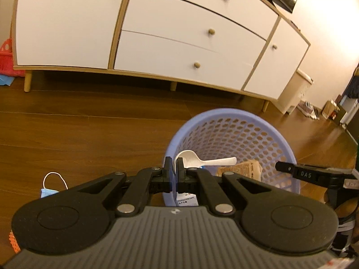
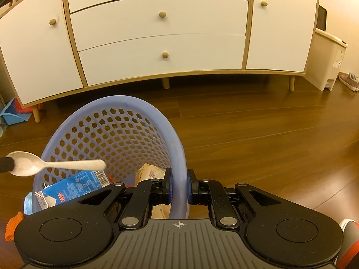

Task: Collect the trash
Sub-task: 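Carry the spoon into the wastebasket and open the left tool, then move the left tool toward the orange foam fruit net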

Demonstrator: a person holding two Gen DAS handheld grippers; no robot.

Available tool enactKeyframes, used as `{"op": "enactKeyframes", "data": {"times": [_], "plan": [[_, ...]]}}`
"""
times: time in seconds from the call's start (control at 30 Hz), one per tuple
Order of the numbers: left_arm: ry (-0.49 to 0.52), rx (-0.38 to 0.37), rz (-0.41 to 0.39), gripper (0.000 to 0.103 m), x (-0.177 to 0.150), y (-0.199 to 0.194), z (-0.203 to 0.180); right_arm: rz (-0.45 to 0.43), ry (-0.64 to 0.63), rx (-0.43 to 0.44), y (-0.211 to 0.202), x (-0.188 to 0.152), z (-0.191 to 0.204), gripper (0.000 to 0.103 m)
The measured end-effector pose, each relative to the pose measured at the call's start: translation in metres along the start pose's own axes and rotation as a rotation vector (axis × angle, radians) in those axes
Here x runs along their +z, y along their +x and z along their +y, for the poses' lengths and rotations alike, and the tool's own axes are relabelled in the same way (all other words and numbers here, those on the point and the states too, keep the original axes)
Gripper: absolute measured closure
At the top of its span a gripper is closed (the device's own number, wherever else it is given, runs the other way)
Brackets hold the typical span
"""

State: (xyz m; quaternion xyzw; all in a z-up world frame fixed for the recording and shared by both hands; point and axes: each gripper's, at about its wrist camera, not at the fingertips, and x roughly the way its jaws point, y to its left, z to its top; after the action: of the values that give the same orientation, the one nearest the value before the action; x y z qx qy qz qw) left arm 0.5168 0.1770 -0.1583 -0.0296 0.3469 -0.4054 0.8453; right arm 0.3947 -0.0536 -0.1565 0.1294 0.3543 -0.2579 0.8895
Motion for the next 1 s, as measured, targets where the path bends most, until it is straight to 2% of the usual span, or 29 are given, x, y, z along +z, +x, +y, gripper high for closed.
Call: {"op": "enactKeyframes", "data": {"times": [0.1,0.17,0.23,0.6,1.0], "plan": [[0.013,-0.003,0.024,0.103,0.001,0.010,-0.004,-0.001,-0.001,0.000,0.000,0.000,0.000,0.095],[0.004,-0.009,0.036,0.099,0.002,0.014,-0.005,-0.001,-0.003,0.001,0.001,0.000,0.000,0.095],[0.004,-0.003,0.033,0.087,0.002,0.015,-0.005,-0.002,-0.006,0.002,0.000,0.000,0.000,0.095],[0.005,0.045,0.041,0.086,0.000,0.012,0.001,0.001,-0.002,-0.003,0.001,-0.001,0.000,0.094],[-0.053,0.121,0.025,0.086,-0.007,-0.013,0.034,0.001,-0.001,-0.006,0.002,-0.001,0.000,0.094]]}}
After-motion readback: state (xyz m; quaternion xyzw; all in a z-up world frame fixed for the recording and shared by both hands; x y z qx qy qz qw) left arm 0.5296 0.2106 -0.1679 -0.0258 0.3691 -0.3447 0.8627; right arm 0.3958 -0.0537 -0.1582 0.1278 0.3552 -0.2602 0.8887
